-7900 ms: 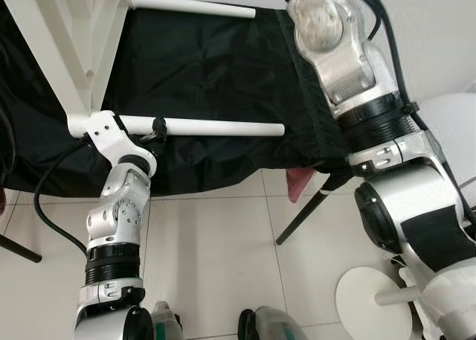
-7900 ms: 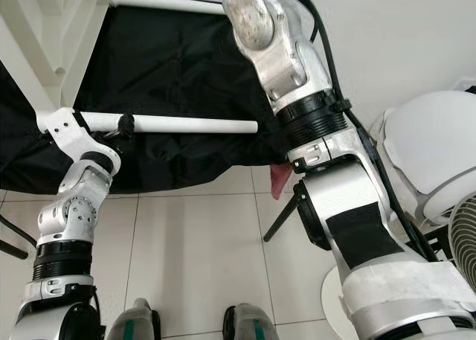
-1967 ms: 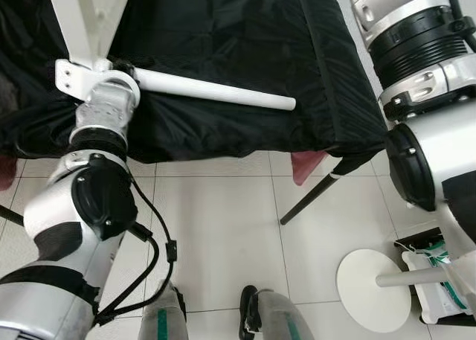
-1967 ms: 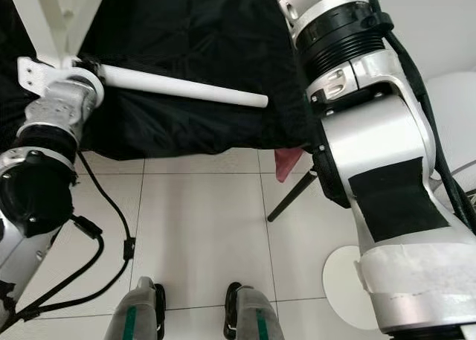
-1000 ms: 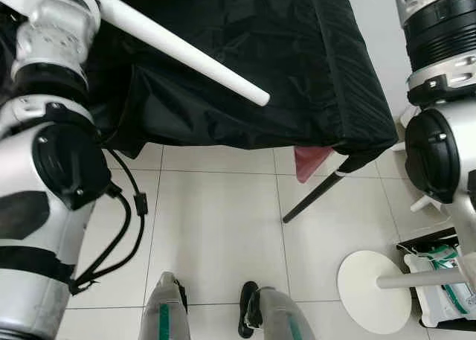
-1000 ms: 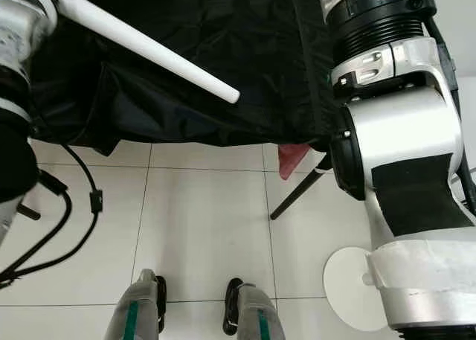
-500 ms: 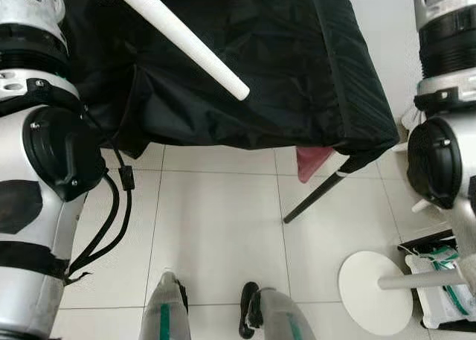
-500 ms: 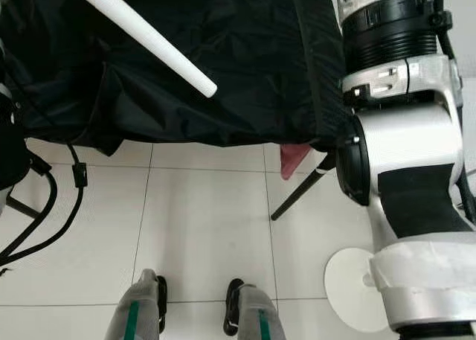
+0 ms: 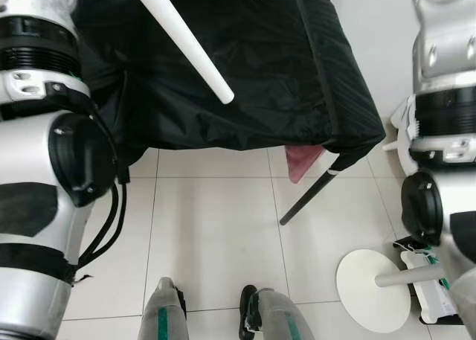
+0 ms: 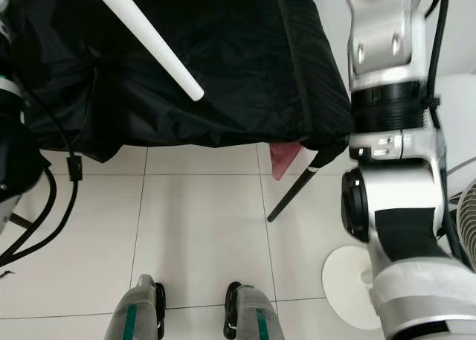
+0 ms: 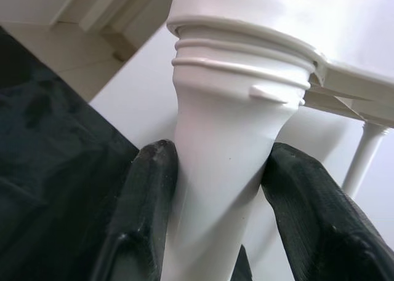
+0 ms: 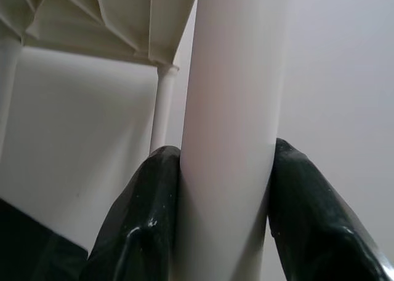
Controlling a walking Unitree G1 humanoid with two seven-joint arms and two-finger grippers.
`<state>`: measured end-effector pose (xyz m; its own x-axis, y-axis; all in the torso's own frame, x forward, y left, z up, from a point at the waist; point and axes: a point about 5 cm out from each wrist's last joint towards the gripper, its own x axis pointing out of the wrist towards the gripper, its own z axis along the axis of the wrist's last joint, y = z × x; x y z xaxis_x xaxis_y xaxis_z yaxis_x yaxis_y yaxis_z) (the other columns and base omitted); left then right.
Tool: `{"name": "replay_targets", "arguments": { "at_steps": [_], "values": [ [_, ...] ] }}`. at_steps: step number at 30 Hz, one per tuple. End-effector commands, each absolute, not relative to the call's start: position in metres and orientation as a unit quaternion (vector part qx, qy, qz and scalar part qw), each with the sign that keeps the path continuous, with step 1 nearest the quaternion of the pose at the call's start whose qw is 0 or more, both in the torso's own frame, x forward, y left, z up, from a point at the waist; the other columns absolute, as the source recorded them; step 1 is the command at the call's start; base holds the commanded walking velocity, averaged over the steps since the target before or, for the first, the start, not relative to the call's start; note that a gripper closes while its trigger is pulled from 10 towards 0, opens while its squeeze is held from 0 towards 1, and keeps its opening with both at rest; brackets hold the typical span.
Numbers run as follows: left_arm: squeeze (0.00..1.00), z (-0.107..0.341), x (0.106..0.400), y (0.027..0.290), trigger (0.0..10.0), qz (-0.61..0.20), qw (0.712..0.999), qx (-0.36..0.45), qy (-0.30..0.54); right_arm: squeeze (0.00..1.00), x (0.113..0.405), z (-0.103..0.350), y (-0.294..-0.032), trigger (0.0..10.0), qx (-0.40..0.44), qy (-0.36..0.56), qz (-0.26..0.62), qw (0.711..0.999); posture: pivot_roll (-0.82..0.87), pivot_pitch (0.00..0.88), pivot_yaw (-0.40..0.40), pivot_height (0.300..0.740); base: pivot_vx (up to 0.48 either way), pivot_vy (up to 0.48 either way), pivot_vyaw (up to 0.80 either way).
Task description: Building children table
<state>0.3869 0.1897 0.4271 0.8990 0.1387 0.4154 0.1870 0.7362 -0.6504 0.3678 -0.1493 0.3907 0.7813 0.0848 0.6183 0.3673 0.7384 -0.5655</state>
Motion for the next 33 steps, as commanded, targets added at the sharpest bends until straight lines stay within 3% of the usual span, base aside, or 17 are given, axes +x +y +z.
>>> {"name": "replay_targets", "arguments": {
  "at_steps": [1,9,14,33],
  "values": [
    [0.00,0.511,0.326,0.168,0.0,-0.215,0.814,-0.331,-0.427,0.00,0.394,0.305,-0.121,10.0,-0.391,-0.170,0.039,0.904,-0.03,0.052,-0.026,0.740,0.000,0.000,0.00],
    [0.00,0.503,0.320,0.158,0.0,-0.229,0.815,-0.325,-0.421,0.00,0.401,0.279,-0.101,10.0,-0.344,-0.123,0.116,0.924,-0.03,0.052,-0.033,0.740,0.000,0.000,0.00],
    [0.00,0.494,0.320,0.149,0.0,-0.243,0.816,-0.333,-0.405,0.00,0.408,0.287,-0.091,10.0,-0.314,-0.118,0.159,0.929,-0.03,0.055,-0.036,0.740,0.000,0.000,0.00],
    [0.00,0.491,0.318,0.140,0.0,-0.257,0.817,-0.329,-0.397,0.00,0.413,0.295,-0.086,10.0,-0.312,-0.118,0.168,0.928,-0.02,0.066,-0.042,0.740,0.000,0.000,0.00]
  ]
}}
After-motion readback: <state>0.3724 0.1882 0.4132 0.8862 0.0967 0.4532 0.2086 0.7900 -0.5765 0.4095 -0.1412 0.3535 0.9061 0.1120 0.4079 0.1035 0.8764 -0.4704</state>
